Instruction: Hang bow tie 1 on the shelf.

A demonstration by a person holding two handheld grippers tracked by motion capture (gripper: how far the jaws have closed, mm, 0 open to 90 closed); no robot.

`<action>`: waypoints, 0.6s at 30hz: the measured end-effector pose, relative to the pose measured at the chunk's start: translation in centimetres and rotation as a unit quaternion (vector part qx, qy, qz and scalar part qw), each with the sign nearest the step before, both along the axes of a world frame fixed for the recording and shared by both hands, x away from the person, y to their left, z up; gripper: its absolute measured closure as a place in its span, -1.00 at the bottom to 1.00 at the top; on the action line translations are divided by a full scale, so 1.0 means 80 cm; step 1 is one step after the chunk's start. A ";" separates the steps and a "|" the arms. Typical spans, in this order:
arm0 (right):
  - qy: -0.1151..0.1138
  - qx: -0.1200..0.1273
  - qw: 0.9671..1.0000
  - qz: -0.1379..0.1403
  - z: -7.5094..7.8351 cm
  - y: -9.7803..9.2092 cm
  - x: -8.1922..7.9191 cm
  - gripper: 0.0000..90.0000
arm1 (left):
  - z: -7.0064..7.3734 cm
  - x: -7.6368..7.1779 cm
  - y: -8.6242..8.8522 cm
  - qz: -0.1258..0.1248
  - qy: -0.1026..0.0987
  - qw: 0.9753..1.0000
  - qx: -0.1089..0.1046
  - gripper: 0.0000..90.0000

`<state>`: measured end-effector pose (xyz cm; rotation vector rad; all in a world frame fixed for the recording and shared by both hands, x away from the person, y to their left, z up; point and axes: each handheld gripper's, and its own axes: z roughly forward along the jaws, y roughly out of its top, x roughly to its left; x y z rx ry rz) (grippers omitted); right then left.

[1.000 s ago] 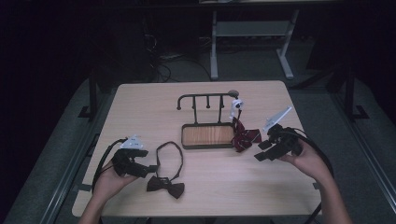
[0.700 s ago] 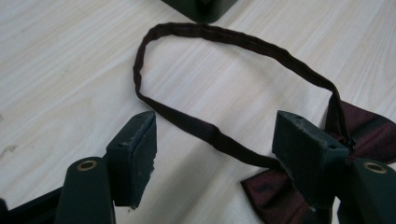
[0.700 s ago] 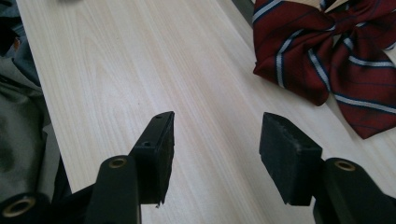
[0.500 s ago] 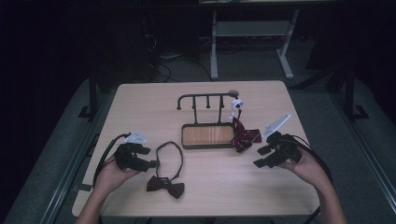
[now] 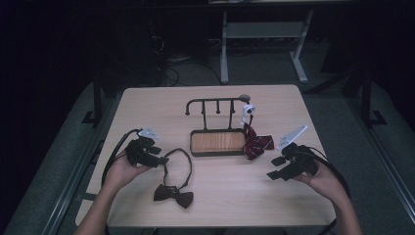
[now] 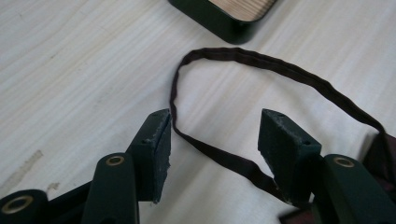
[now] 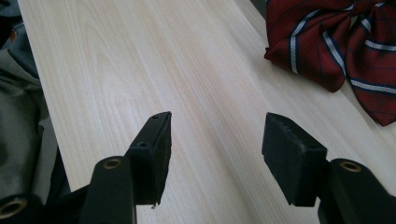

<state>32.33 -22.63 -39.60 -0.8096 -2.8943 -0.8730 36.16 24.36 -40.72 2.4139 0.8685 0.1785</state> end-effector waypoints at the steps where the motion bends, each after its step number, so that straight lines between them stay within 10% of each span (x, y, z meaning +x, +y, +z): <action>1: 0.000 0.001 1.000 0.001 0.000 0.000 0.000 -0.06 | 0.000 0.004 0.000 -0.002 0.004 1.000 0.000 0.02; 18: -0.002 -0.003 1.000 0.004 -0.003 0.001 -0.002 -0.06 | -0.023 0.040 -0.011 0.008 0.043 0.998 0.054 0.36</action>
